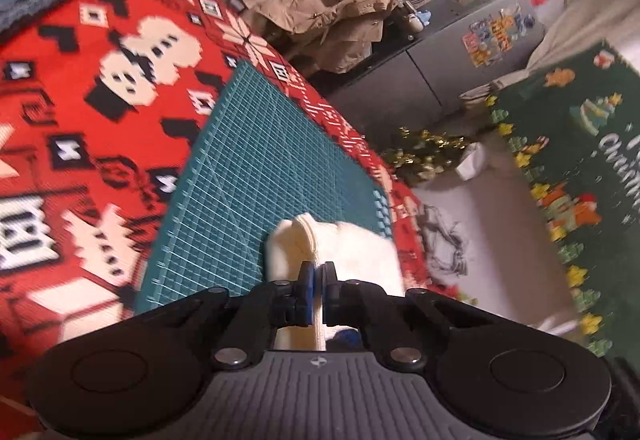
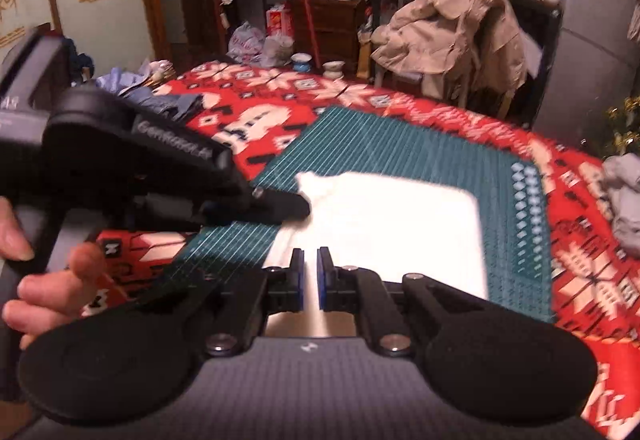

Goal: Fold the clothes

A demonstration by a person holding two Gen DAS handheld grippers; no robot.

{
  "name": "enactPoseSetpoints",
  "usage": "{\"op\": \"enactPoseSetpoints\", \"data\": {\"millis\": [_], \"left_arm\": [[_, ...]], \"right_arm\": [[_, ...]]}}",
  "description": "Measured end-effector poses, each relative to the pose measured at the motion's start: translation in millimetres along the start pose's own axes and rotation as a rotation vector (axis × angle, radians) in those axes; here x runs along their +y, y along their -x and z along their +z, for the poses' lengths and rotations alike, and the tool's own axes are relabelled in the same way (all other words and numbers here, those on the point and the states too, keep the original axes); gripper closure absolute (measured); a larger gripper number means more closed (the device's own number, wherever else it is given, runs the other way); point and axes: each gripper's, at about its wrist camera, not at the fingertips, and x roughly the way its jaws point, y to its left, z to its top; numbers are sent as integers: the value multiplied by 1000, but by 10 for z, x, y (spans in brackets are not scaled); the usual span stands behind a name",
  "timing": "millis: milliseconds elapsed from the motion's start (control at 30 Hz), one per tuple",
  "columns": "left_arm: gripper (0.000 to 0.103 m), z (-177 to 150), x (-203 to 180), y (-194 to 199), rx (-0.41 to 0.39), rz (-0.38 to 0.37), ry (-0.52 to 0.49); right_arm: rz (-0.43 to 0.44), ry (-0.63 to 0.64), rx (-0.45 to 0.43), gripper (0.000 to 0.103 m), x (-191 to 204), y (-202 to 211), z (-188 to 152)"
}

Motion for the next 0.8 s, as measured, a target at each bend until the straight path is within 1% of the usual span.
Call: {"op": "enactPoseSetpoints", "data": {"millis": [67, 100, 133, 167, 233, 300, 400, 433, 500, 533, 567, 700, 800], "left_arm": [[99, -2, 50, 34, -10, -4, 14], [100, 12, 86, 38, -16, -19, 37], [98, 39, 115, 31, -21, -30, 53], [96, 78, 135, 14, -26, -39, 63], [96, 170, 168, -53, -15, -61, 91], [87, 259, 211, -149, 12, -74, 135], [79, 342, 260, -253, 51, -100, 189], [79, 358, 268, -280, 65, -111, 201], [80, 374, 290, -323, 82, -120, 224], [85, 380, 302, -343, 88, -123, 235], [97, 378, 301, -341, 82, -119, 232], [97, 296, 236, -232, 2, -94, 172], [97, 241, 245, -211, -30, -71, 167]], "right_arm": [[29, 6, 11, 97, 5, 3, -3], [35, 5, 14, 97, -12, 12, 15], [38, -12, 8, 97, -53, 35, 48], [31, -30, -6, 97, -101, 61, 95], [15, -54, -26, 96, -173, 76, 171], [1, -59, -27, 96, -211, 32, 212], [-21, -68, -29, 96, -268, -33, 274], [-28, -71, -29, 96, -287, -55, 294], [-43, -77, -31, 96, -325, -99, 335], [-50, -80, -31, 96, -344, -121, 356], [-57, -83, -32, 96, -363, -143, 376], [-86, -83, -34, 96, -390, -231, 415], [-93, -88, -17, 96, -378, -317, 386]]}}
